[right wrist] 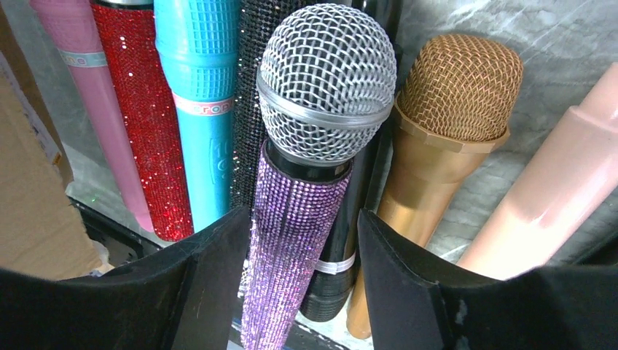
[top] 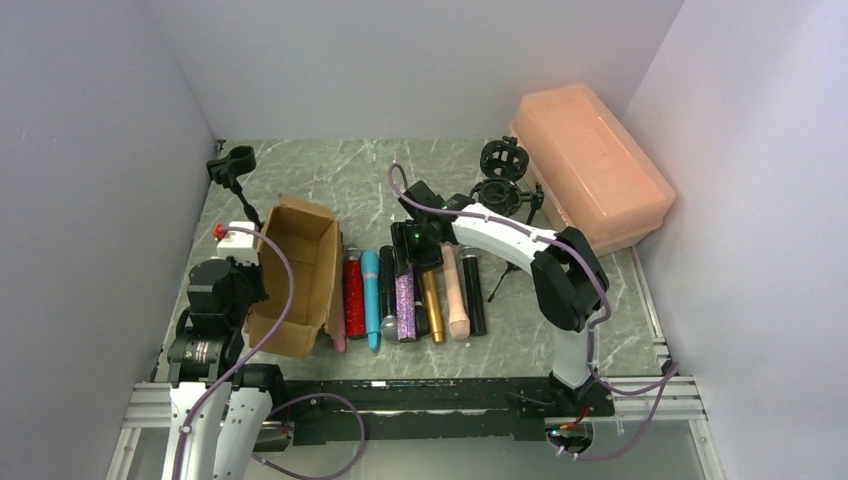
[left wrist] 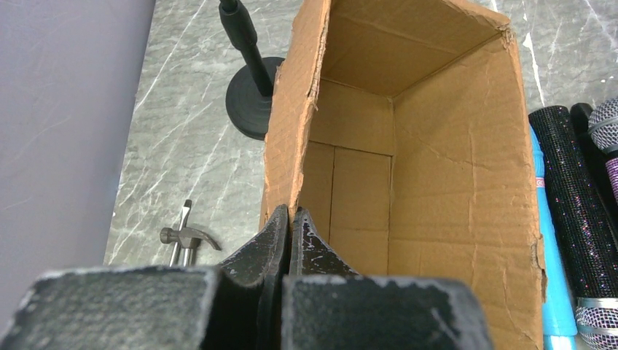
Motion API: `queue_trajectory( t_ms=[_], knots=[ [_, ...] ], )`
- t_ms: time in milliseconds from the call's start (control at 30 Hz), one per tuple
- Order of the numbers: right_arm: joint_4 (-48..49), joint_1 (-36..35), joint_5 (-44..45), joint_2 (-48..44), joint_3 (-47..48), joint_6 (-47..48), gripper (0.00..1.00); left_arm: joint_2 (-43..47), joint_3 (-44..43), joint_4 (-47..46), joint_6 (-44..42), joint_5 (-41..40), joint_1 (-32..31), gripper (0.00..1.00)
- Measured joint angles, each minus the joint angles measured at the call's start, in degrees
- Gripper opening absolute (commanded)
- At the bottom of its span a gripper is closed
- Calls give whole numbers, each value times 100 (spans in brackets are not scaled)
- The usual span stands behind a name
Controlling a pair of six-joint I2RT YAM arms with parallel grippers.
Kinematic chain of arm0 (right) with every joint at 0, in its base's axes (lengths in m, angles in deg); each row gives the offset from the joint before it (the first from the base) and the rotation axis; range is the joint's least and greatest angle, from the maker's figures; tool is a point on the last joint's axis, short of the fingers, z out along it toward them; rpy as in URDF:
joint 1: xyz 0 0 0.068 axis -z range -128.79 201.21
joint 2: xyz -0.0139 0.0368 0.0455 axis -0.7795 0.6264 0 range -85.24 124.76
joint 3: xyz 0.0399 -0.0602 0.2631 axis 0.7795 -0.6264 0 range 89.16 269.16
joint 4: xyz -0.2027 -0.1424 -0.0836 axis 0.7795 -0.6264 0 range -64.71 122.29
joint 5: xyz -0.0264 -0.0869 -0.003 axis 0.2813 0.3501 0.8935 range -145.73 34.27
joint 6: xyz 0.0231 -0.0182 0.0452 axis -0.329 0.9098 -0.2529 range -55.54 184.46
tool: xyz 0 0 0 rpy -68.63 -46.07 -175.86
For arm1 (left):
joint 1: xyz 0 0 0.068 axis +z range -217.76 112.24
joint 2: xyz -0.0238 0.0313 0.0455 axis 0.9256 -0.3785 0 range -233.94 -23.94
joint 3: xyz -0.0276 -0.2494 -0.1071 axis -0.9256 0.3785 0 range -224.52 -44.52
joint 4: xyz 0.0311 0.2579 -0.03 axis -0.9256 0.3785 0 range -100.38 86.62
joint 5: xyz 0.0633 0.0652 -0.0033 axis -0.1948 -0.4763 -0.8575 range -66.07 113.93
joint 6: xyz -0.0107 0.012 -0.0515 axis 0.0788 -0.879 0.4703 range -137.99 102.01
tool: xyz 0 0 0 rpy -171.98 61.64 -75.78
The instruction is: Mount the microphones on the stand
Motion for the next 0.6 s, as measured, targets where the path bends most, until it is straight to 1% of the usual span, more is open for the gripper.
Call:
queue_trajectory(
  t_ms=[267, 600],
  knots=[
    [-96, -317, 247, 361, 555, 9, 61, -111, 0, 22, 0, -52, -4, 0],
    [-94, -428, 299, 555, 568, -55, 58, -109, 0, 35, -4, -144, -4, 0]
  ],
)
